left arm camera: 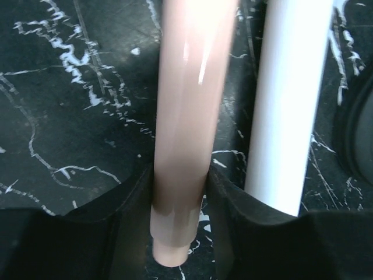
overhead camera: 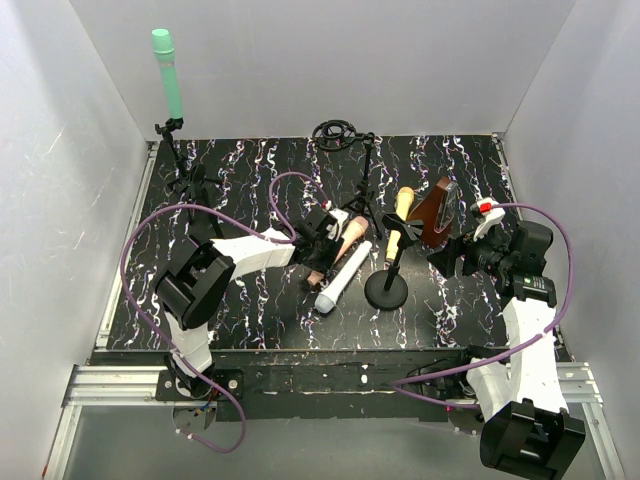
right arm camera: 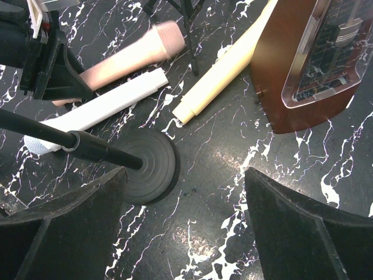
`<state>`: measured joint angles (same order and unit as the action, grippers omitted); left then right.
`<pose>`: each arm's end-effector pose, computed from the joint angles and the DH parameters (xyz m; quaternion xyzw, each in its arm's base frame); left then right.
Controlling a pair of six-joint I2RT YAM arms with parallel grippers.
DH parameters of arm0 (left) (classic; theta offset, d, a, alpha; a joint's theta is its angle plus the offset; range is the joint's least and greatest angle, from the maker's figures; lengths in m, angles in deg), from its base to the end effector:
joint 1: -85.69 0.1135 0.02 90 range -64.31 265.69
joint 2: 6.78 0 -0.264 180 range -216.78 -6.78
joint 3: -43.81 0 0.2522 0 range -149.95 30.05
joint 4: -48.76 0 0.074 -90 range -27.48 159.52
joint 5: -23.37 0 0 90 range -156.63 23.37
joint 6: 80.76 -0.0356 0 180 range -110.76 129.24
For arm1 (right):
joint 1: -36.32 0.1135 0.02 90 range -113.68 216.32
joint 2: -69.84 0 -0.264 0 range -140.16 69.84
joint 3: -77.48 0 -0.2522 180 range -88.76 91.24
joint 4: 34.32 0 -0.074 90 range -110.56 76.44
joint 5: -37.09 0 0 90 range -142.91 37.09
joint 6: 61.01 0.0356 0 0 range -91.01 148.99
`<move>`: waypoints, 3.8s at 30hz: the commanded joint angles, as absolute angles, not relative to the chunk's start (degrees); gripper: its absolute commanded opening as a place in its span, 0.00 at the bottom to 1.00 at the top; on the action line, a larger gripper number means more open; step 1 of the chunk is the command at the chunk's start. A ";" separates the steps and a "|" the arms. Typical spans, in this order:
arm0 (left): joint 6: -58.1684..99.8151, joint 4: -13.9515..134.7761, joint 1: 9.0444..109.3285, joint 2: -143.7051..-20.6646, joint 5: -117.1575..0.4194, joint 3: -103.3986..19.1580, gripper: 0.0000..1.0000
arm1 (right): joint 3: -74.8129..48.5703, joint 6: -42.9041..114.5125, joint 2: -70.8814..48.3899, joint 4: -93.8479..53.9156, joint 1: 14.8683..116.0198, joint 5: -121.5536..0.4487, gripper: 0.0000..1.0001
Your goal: Attach the microphones to the stand
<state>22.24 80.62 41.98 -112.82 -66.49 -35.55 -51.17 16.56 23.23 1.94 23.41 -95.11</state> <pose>0.2714 -0.2595 0.1605 0.2552 0.9281 -0.1298 0.2380 0.1764 -0.0159 0.2737 -0.1724 0.8148 0.2065 0.5135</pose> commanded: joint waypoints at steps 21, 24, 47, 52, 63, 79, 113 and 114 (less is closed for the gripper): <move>24.70 83.00 42.36 -88.54 -70.24 -24.98 0.00 | -49.82 14.05 23.95 4.83 22.08 -96.15 0.88; 26.55 82.91 42.62 -82.65 -68.48 -23.31 0.00 | -45.63 12.65 24.57 9.74 21.03 -94.32 0.88; 31.04 73.69 42.88 -68.82 -57.85 -37.18 0.00 | 9.23 8.34 10.26 44.47 17.86 -108.35 0.88; 33.93 67.72 42.79 -74.27 -53.98 -44.03 0.00 | 14.24 7.19 6.65 48.61 17.86 -119.25 0.88; 41.05 51.90 41.66 -88.16 -52.48 -53.27 0.00 | 14.62 34.99 1.80 26.95 25.32 -129.64 0.85; 42.11 40.72 32.95 -98.09 -59.16 -58.46 0.00 | 3.54 72.59 -1.27 -4.21 30.42 -110.58 0.80; 50.46 59.09 43.94 -95.27 -33.78 -68.28 0.98 | -2.27 62.56 1.72 -17.13 34.65 -135.35 0.01; 51.16 58.65 43.94 -96.42 -31.85 -69.61 0.98 | -2.53 62.56 1.98 -17.31 34.73 -135.70 0.01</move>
<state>48.58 56.32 44.30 -92.88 -42.31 -64.27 -4.84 64.37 -0.21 -16.11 34.23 -130.95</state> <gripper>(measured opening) 0.981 0.437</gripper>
